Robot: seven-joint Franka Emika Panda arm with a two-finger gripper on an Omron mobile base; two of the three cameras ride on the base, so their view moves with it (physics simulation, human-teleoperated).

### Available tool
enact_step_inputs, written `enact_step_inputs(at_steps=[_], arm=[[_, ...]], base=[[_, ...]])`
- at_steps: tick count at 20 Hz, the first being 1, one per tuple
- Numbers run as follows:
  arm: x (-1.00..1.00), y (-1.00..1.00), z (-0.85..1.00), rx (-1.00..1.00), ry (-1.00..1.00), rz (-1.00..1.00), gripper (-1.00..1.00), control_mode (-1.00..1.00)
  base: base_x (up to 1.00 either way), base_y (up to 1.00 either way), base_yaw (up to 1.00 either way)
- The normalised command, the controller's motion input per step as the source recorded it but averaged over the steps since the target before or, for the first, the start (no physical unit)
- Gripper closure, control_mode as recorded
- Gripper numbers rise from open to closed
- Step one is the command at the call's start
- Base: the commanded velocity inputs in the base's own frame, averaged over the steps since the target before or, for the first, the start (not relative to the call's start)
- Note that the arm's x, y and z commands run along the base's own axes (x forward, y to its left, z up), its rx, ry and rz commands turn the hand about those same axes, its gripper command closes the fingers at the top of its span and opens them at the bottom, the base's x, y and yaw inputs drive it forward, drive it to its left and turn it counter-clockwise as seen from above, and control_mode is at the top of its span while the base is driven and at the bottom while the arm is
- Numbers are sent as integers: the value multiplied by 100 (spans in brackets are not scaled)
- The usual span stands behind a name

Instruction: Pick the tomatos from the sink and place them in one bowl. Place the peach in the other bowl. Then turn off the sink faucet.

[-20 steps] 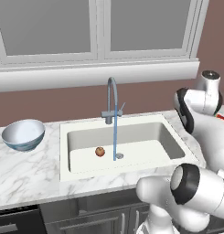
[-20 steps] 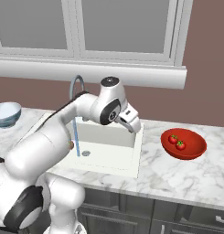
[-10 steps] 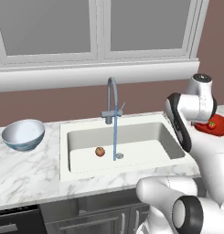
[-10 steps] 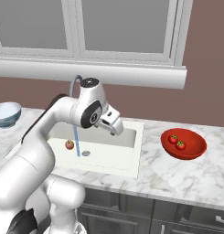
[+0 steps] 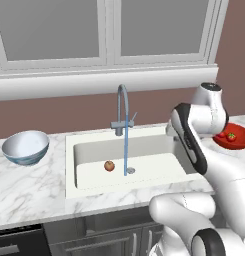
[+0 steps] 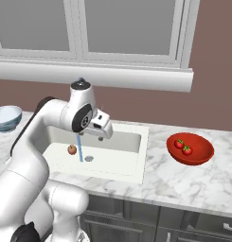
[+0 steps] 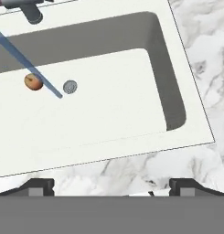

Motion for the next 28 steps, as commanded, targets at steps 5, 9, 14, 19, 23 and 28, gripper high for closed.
enact_step_inputs(at_steps=[5, 9, 14, 19, 23, 28], arm=[[0, 63, -9, 11, 1, 27, -100, -100], [0, 67, -14, 11, 0, 26, -100, -100], [0, 63, -15, 10, 0, 24, -100, -100], [-2, 57, -15, 2, 0, 13, -100, -100], [-4, 46, -16, -2, 0, 0, -100, -100], [0, 32, -20, -6, -2, -4, -100, -100]], base=[[0, 0, 0], [0, 0, 0], [0, 0, 0], [0, 0, 0], [0, 0, 0], [0, 0, 0]])
